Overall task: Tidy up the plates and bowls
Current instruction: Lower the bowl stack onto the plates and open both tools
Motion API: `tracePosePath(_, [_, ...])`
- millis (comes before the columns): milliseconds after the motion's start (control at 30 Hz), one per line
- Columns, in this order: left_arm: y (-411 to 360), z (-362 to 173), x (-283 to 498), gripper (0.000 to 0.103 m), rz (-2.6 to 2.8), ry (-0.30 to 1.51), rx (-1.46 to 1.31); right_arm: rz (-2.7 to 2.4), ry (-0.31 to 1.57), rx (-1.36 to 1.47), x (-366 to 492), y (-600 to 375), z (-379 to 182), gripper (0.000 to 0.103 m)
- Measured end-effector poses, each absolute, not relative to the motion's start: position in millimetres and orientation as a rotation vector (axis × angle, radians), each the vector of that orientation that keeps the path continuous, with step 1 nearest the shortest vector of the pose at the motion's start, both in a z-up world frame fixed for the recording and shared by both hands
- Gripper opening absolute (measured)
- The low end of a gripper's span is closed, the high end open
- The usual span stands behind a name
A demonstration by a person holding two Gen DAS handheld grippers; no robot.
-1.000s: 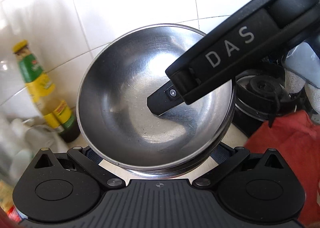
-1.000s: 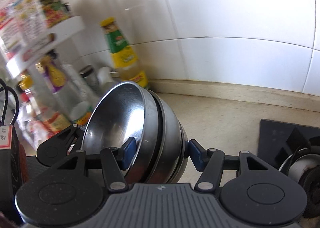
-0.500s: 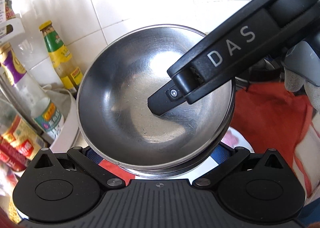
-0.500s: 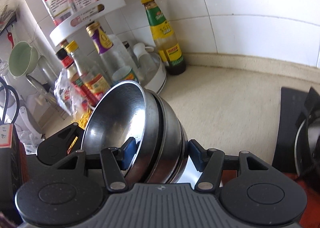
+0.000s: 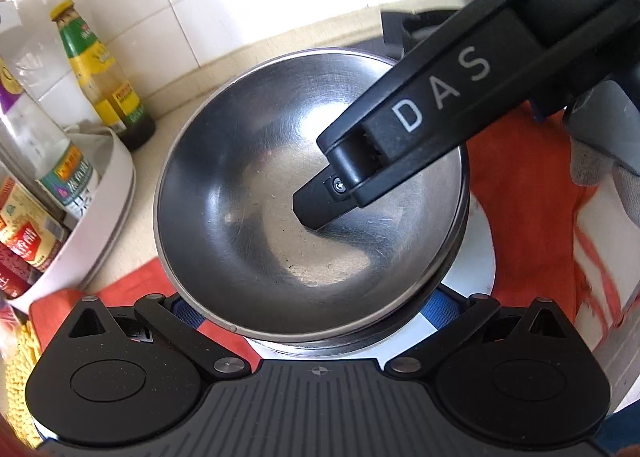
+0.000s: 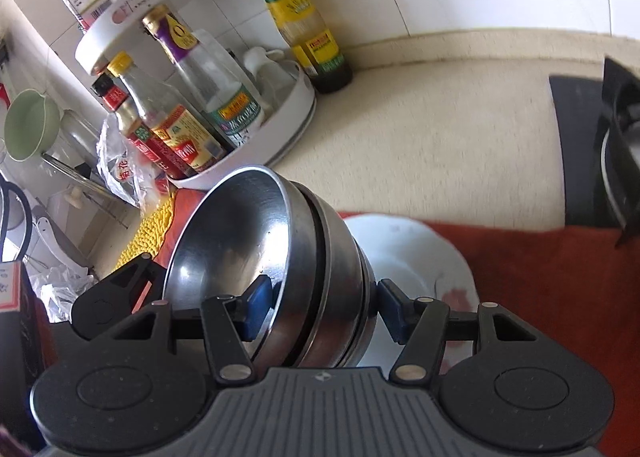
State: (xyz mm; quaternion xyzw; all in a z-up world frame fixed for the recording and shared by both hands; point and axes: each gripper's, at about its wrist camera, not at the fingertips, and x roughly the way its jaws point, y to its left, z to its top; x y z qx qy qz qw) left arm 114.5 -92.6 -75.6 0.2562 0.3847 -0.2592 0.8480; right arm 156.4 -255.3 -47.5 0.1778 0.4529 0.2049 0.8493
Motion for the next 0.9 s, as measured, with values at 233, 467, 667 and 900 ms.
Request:
tracePosePath(233, [-96.7,-83.1,103.5,0.103,-0.548,0.807,0.587,0.429,0.961,0.445,150.5,-263.8,-64.6,0.057])
tracePosePath(467, [-98.9,-81.8,97.8,0.103,-0.552,0.797,0.614,0.414,0.943,0.477,148.3,-269.9,-66.3,0.057])
tracePosePath(667, [-90.1,-76.1,93.6,0.103,-0.538,0.809,0.582,0.400,0.924,0.448,148.5,-266.5,-63.6,0.057])
tracePosePath(900, [-79.7,-68.5,88.6,0.103,-0.529,0.797,0.539,0.376,0.915,0.380,145.1,-261.3,-58.6,0.057])
